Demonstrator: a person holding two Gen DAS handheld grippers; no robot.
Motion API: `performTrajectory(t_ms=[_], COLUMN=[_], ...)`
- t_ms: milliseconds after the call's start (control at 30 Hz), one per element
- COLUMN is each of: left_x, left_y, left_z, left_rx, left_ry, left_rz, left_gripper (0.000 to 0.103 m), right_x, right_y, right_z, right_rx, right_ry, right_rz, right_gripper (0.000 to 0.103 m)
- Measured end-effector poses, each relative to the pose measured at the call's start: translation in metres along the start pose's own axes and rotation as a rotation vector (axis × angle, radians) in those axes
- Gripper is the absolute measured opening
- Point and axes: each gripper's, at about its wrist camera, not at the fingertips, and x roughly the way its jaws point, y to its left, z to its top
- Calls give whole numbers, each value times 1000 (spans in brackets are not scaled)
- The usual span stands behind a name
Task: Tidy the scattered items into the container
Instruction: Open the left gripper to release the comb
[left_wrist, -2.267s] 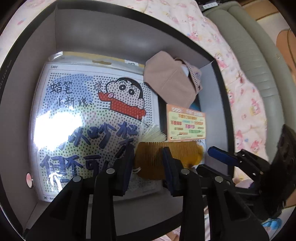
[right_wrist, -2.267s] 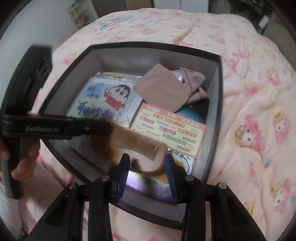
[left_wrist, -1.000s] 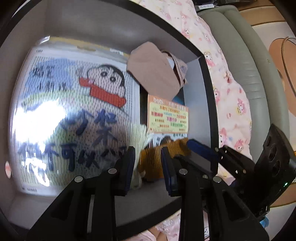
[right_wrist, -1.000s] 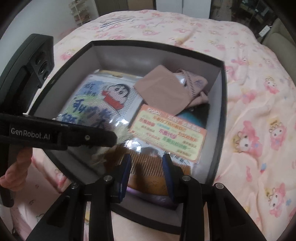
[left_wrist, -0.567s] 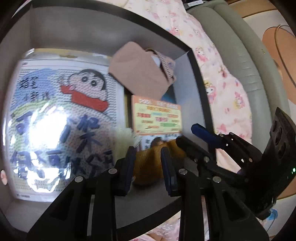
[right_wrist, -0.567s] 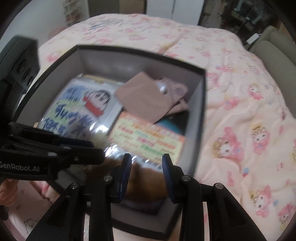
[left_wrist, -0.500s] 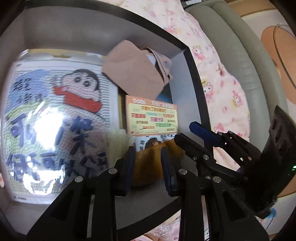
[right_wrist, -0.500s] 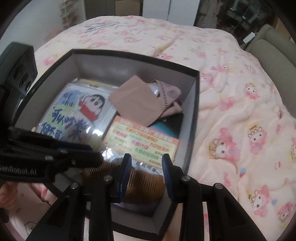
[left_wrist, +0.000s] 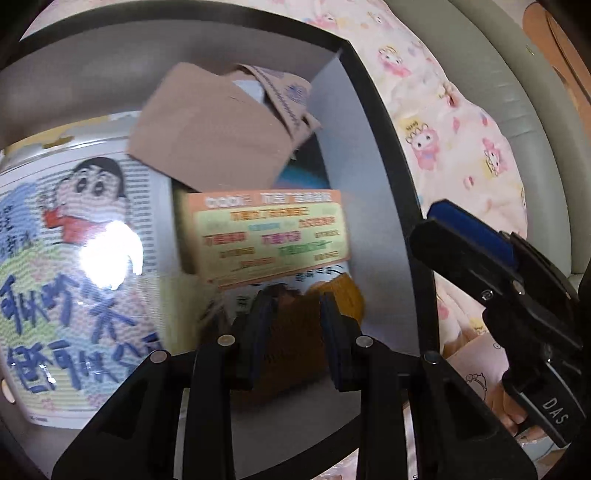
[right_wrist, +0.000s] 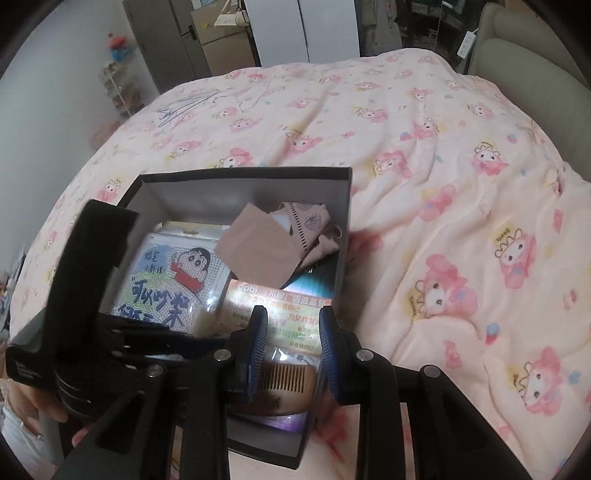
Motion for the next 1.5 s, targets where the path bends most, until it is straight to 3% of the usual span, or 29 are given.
performTrajectory(t_ms=[133,200,300,467,533,700,800,867,1000,1100,1200,1367,1500], left_x=[2,-7,-32,-59,-63,-62,-29,-34,-36,-33,-34,-32,-23], left_y=[-15,-5,16,48,55,59,35,44,45,40,40,41,41], left_z=[-5,-10,-22,-36,-42,-43,-15,-21,-24,-23,-24,-29,-29], left_rx=[75,28,-41,-149,-153,-173,-198,-199,-188,-176,-173,-161,-156], left_ry=[-4,-6,-83,-135,-138,-138,-120,-111,-107,-97,-92,-71,-48], left_rz=[-5,-92,-96,-23,23,37,22,19,7,-49,-83,-48,-62], left_gripper=[26,26,26,26,26,26,26,26,26,26,26,26,29], right_x=[2,-3,-6,15,28,65,74,74,74,69,50,30,33], right_y=[-1,0,8,37,49,60,57,55,48,42,44,46,32], right_z=[-1,0,-1,-12,-16,-23,-26,-26,-28,-28,-28,-21,-14], right_rx=[-7,-10,-25,-112,-153,-133,-95,-80,-28,2,-44,-110,-90], right_ry=[3,-22,-31,71,115,251,291,308,362,357,277,112,91], right_rz=[-10,14,113,232,202,117,107,119,230,274,201,-46,-87], right_gripper=[25,25,25,25,25,25,25,26,29,28,28,29,29])
